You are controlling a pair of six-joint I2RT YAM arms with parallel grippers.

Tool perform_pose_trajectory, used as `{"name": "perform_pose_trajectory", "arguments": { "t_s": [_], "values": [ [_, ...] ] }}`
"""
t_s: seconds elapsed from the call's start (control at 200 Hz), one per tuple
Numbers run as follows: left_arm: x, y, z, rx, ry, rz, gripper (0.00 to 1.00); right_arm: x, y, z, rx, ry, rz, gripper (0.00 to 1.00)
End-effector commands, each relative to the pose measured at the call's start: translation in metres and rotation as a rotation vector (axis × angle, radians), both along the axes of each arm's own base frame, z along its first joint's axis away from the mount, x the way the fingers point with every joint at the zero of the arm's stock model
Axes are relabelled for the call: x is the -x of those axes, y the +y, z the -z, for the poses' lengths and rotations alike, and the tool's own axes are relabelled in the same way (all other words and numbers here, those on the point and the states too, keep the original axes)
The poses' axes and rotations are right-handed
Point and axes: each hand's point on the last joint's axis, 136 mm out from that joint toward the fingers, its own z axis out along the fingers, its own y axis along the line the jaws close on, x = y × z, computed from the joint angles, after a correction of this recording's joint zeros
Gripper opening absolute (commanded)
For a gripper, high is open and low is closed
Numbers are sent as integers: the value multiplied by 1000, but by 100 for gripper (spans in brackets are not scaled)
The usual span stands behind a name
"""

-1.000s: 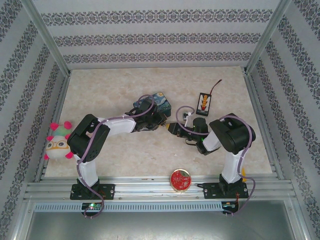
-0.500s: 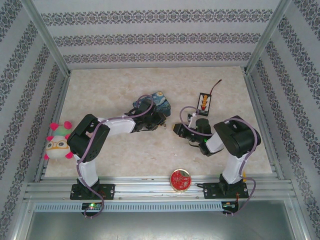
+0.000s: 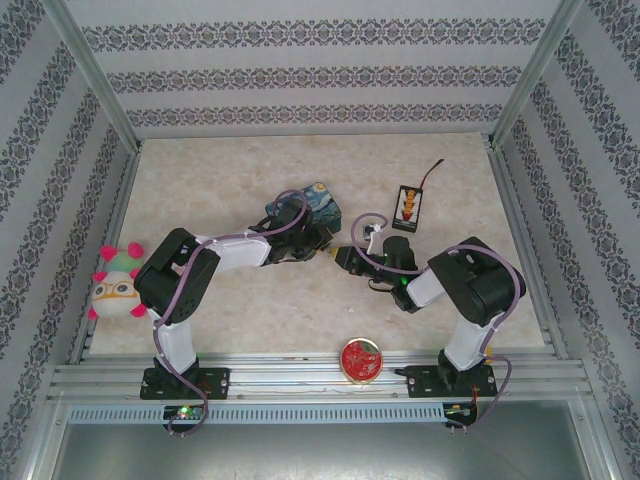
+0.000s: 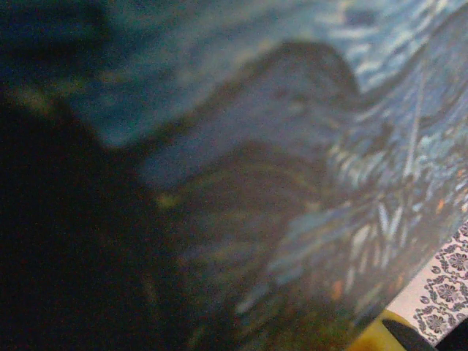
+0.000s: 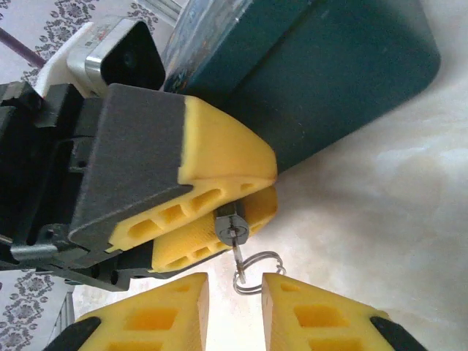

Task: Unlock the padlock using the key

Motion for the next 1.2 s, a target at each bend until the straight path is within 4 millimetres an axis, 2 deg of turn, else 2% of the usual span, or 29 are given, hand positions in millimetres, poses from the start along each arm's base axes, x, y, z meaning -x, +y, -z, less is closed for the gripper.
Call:
{"name": "perform_pose_trajectory", "arguments": {
  "t_s": [0.0,0.395,0.715,1.089,1.194],
  "values": [
    [10,4,17,28,97,-23,0,-5,4,-10,4,-40,-1,27],
    [9,2,17,39,97,-22,0,-12,15,-7,1,-30,-24,26],
    [9,1,16,45,96,-25,0,-8,9,9,28,2,6,25],
    [8,0,16,52,95,-23,0,-11,17,7,5,5,-4,6],
    [7,-2,13,70,78,-14,8,-16,21,5,-21,7,1,0]
  ]
}}
